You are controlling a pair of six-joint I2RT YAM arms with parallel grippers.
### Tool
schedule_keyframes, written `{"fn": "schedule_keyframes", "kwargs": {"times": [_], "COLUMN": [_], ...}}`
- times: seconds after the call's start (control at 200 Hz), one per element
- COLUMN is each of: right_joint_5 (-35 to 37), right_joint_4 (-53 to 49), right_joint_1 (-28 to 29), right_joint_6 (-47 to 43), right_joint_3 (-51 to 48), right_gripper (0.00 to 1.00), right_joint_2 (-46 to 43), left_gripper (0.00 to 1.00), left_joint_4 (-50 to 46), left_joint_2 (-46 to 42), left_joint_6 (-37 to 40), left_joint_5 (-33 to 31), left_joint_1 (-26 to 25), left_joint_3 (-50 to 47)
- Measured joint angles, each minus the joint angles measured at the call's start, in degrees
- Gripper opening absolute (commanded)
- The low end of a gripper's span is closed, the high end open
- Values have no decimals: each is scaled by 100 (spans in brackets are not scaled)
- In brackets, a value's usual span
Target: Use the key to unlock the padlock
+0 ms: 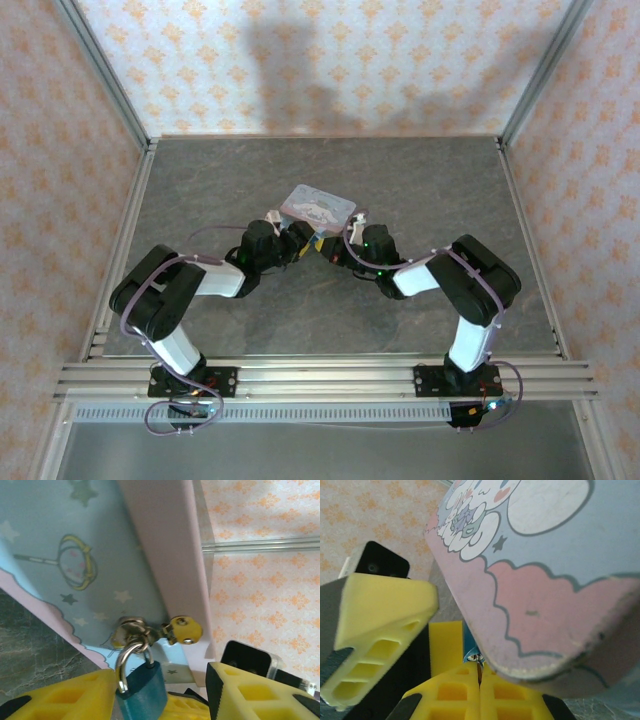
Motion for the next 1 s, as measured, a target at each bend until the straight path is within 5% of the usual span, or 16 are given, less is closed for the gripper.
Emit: {"fn": "schedule_keyframes", "kwargs": {"times": [0.36,0.605,0.776,1.001], "right_joint_5": [4,153,463,1456], "right_joint_4": [138,-52,-903,-2949], "right_joint_1": [-4,-2,-42,90], "right_joint_6": [173,81,-492,-2527], "right_joint_3": [15,-105,-293,-227], "right_gripper": [1,32,48,54], "right_joint_2": [52,-216,-1102,-2791], "left_gripper": [16,0,0,0], "left_joint_4": [-9,-114,-481,-1021], "left_joint_2": [70,68,-17,-243], "left_joint_6": [-76,-83,-90,-289], "left_joint_5": [-15,7,22,20], "left_joint_1": [-31,-48,-74,-74], "left_joint_3": [55,70,140,286]}}
